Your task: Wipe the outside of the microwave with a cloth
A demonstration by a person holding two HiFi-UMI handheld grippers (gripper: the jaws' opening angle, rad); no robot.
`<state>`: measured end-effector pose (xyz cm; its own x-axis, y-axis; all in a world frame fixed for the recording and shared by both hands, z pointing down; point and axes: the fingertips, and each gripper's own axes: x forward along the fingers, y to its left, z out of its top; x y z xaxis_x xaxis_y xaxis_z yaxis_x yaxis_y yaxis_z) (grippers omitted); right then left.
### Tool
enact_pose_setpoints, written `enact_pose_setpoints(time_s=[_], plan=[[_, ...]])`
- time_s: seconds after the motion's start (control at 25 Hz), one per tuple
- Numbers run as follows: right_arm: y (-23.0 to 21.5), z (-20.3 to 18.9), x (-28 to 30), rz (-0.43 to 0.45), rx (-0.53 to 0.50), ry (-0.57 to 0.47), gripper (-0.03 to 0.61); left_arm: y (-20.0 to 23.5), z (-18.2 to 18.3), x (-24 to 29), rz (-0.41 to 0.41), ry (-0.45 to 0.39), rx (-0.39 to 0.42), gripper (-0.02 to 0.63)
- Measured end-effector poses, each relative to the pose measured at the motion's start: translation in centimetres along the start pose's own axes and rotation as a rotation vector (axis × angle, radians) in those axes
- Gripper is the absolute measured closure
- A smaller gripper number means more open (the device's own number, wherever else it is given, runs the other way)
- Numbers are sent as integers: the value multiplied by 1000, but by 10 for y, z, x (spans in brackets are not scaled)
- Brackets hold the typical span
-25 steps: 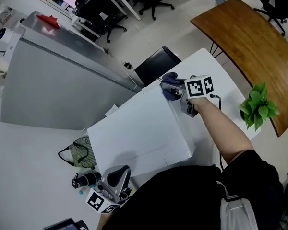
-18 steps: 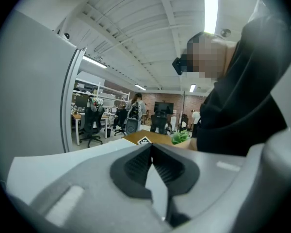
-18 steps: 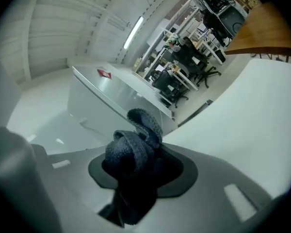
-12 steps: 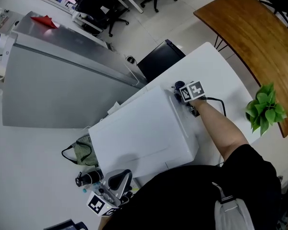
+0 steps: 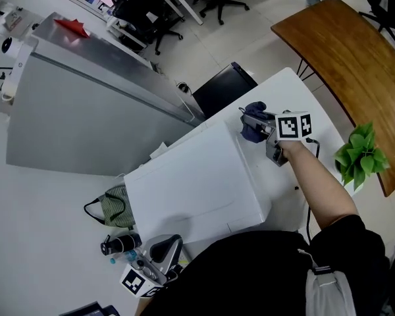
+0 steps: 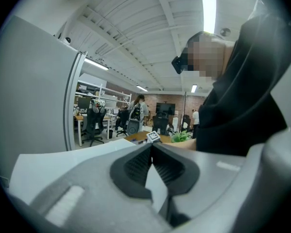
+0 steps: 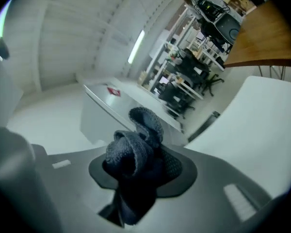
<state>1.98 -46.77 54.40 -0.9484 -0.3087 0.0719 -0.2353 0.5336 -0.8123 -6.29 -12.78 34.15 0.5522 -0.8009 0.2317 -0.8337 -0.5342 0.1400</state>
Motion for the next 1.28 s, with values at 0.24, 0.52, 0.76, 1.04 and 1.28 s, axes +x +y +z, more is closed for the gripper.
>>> enact_pose_setpoints(time_s=[0.24,0.52,0.76,1.04,1.28], plan=[[92,3,-4,200,-38,-105,439,-7,-1,9,-28,-6,0,609],[1,-53,12,-6,42,22,442,-10,-4,7,-24,4,-11,609],[-73,-100,29,-231,28,188,443,-13,-4,8,-31,5,-7,609],[-117,-135,26,-469,-166,372,449,-15,-4,8,-29,8,-5,609],[-69,-99,7,-306,-105,252,443,-20,-1,7,-39,3,11,609]])
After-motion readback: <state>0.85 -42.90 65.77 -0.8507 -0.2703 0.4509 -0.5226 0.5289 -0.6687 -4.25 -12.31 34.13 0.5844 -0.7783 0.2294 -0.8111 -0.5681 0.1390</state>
